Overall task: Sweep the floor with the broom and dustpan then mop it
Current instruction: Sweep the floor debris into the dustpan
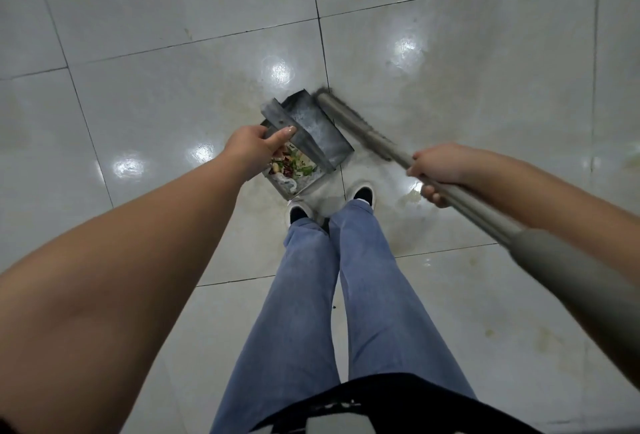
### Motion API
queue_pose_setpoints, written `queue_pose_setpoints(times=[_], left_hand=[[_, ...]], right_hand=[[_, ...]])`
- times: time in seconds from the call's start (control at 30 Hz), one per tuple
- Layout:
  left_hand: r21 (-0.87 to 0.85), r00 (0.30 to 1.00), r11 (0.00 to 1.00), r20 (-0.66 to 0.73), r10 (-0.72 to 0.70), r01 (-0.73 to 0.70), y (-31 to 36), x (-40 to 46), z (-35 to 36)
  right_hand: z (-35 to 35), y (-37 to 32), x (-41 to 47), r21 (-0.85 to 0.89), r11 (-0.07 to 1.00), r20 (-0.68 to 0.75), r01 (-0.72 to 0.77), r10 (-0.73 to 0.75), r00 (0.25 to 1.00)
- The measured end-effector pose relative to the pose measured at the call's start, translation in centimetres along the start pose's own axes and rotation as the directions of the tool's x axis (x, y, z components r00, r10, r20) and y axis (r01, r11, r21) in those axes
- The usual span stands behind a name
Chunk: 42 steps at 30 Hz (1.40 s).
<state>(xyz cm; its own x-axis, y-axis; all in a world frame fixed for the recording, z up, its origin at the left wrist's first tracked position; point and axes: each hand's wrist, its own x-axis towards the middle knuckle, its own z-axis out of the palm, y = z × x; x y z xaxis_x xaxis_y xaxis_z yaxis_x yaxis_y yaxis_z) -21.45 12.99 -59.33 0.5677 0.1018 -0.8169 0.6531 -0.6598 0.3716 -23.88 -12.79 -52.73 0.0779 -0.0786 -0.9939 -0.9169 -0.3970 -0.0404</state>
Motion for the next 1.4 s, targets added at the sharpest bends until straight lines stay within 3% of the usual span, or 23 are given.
queue_pose_setpoints(times=[0.17, 0.4, 0.8, 1.0, 1.2, 1.4], left_hand=[[0.043, 0.999, 0.998, -0.004, 0.051, -0.051, 0.0, -0.3, -0.1], [-0.011, 0.989, 1.0, 0.148, -0.006, 0.008, -1.9, -1.9, -1.0], [-0.035, 0.996, 0.995, -0.01, 0.088, -0.089, -3.0, -12.5, -3.2], [-0.057, 0.988, 0.988, -0.074, 0.137, -0.142, -4.4, -17.9, -3.5], [0.102, 0.969, 0.974, -0.123, 0.216, -0.204, -8.0, -22.9, -2.4], [0.129, 0.954, 0.959, -0.135, 0.269, -0.252, -11.3, -27.0, -2.6]], right_hand=[[1.6, 0.7, -1.1, 0.032, 0.999, 0.149, -0.021, 0.016, 0.989], [-1.8, 5.7, -6.5, 0.245, 0.968, 0.08, -0.051, 0.032, 0.996], [3.0, 15.7, -13.2, 0.55, 0.835, -0.073, -0.035, 0.09, 0.993], [5.5, 20.6, -15.8, 0.634, 0.762, 0.036, -0.131, 0.14, 0.989], [8.9, 26.0, -16.9, 0.641, 0.766, -0.005, -0.053, 0.073, 0.997], [13.1, 31.9, -18.8, 0.764, 0.643, 0.021, -0.047, 0.047, 0.999]])
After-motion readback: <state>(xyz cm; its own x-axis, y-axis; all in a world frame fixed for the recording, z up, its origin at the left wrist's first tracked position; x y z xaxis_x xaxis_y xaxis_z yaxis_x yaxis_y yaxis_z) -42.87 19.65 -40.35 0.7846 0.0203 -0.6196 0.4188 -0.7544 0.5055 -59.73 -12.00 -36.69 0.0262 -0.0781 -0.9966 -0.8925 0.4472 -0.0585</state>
